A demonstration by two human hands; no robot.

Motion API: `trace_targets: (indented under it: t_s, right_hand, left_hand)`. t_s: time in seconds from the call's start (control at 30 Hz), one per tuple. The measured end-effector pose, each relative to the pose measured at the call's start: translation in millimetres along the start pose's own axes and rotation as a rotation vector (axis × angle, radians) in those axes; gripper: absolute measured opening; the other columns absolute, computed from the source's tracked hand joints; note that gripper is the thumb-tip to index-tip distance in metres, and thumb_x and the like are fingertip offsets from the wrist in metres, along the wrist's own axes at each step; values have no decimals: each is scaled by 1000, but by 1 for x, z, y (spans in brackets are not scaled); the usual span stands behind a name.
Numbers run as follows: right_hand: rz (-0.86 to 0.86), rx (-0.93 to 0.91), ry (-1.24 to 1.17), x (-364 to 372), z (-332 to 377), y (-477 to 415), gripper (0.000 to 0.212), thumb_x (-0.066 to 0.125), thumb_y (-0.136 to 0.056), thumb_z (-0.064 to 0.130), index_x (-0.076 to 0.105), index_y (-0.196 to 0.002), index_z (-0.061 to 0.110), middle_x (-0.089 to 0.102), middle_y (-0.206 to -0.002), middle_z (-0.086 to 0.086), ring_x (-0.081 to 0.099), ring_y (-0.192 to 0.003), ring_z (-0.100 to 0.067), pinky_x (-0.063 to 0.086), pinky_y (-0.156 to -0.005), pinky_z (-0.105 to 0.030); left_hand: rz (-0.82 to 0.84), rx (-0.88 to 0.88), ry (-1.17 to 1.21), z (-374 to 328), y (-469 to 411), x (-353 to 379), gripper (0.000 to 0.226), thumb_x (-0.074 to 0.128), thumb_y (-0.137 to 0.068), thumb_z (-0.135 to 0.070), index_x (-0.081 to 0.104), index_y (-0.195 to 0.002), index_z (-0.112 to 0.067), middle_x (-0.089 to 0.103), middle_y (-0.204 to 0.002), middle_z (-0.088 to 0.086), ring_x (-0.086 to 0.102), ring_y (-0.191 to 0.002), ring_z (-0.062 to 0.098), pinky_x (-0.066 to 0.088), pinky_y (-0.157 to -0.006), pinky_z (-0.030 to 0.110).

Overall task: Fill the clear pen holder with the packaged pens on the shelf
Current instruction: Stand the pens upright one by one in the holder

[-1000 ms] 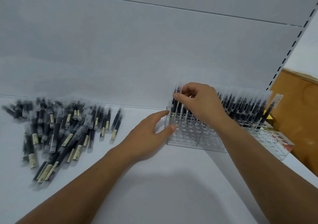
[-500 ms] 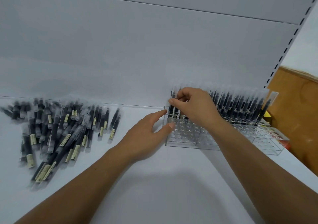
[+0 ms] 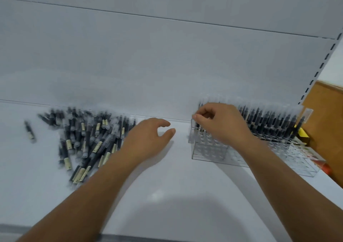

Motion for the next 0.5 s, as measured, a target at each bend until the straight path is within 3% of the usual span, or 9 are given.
trace_targets:
  t_s: [0.2, 0.3, 0.4, 0.5]
  right_hand:
    - [158, -157, 34, 64, 67, 5, 18, 57, -92, 41, 71, -92, 28, 72, -93, 10, 62, -89, -14, 50, -81, -30]
    - [250, -139, 149, 106, 78, -2, 21, 55, -92, 39, 66, -82, 24, 68, -89, 3, 61, -89, -23, 46, -68, -29]
    - [279, -99, 201, 128, 81, -8, 40, 55, -92, 42, 45, -60, 20, 50, -66, 3, 52, -73, -24, 29, -50, -26]
    - [338, -59, 225, 137, 82, -12, 41, 54, -93, 44, 42, -61, 21, 46, -67, 4, 50, -74, -22, 32, -54, -28]
  left_hand:
    - [-106, -93, -269, 52, 15, -63, 27, 53, -92, -46, 68, -103, -26, 67, -101, -8, 61, -95, 16, 48, -77, 31]
    - [-116, -130, -297, 68, 24, -75, 28, 54, -92, -45, 66, -112, -29, 64, -103, -12, 58, -93, 12, 47, -76, 28]
    - [-109, -118, -309, 73, 26, -76, 33, 54, -92, -49, 64, -118, -32, 66, -114, -13, 60, -99, 9, 49, -82, 29]
    - [-97, -118, -304, 75, 23, -75, 33, 53, -92, -48, 63, -119, -32, 65, -116, -15, 59, -101, 8, 50, -86, 31]
Point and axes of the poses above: each hand's wrist, its own y-axis away from the middle knuckle, its own x-axis out of the palm, z = x × y, the point moved 8 cm from there along -y, towards the middle knuckle
